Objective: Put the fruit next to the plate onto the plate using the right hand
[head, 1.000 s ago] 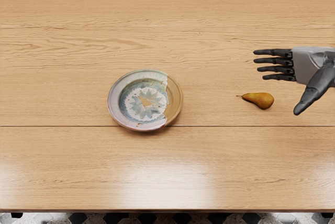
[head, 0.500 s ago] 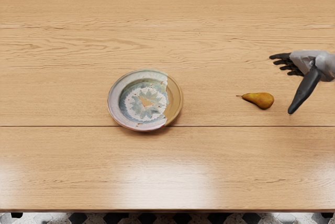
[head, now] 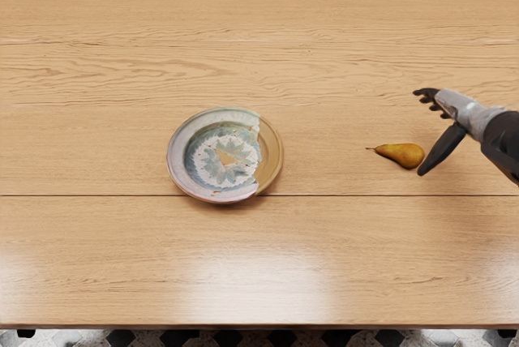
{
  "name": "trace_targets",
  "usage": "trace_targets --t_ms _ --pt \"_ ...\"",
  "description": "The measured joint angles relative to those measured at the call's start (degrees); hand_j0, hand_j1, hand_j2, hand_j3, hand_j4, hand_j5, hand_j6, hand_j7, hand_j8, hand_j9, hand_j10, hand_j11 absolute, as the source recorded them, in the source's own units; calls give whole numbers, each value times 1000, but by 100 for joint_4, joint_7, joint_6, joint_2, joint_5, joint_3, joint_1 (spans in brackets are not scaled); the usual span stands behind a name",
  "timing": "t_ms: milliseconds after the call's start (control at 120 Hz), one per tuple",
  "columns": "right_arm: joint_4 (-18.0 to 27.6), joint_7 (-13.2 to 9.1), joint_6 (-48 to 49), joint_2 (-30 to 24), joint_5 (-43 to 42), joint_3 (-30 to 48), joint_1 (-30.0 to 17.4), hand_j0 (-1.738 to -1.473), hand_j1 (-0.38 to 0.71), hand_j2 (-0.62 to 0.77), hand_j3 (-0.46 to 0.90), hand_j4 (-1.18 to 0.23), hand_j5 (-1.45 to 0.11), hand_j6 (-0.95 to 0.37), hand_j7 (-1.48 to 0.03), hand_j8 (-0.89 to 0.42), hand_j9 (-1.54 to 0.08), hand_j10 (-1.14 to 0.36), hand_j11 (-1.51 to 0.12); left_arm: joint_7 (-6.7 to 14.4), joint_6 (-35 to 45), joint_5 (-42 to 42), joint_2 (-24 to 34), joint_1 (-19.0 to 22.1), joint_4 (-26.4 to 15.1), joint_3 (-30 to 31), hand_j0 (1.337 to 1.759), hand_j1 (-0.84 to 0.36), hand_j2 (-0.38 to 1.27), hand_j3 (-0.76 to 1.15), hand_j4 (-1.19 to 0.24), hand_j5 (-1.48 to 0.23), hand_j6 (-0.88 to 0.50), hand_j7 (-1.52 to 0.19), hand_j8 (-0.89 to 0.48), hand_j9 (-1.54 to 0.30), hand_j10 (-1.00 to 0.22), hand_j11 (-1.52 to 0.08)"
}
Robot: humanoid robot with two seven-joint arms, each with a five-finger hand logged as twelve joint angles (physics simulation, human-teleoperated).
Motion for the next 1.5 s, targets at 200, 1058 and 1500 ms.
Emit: trace_targets --t_ms 200,1058,1500 --pt "47 7 -125 326 -42 3 -105 -1658 -101 -39 0 -213 -272 -216 -271 -214 -272 -213 -272 0 0 0 0 6 0 0 1658 349 0 0 0 0 0 0 0 0 0 0" --pt "-89 43 -1577 792 -416 3 -614 -1658 67 -66 0 -350 -453 -352 -453 -351 -453 -350 -453 0 0 0 0 2 0 0 1658 349 0 0 0 0 0 0 0 0 0 0" --pt "-241 44 -1873 945 -555 -2 -851 -1658 92 -70 0 -371 -480 -372 -480 -372 -480 -371 -480 0 0 0 0 5 0 0 1658 349 0 0 0 0 0 0 0 0 0 0"
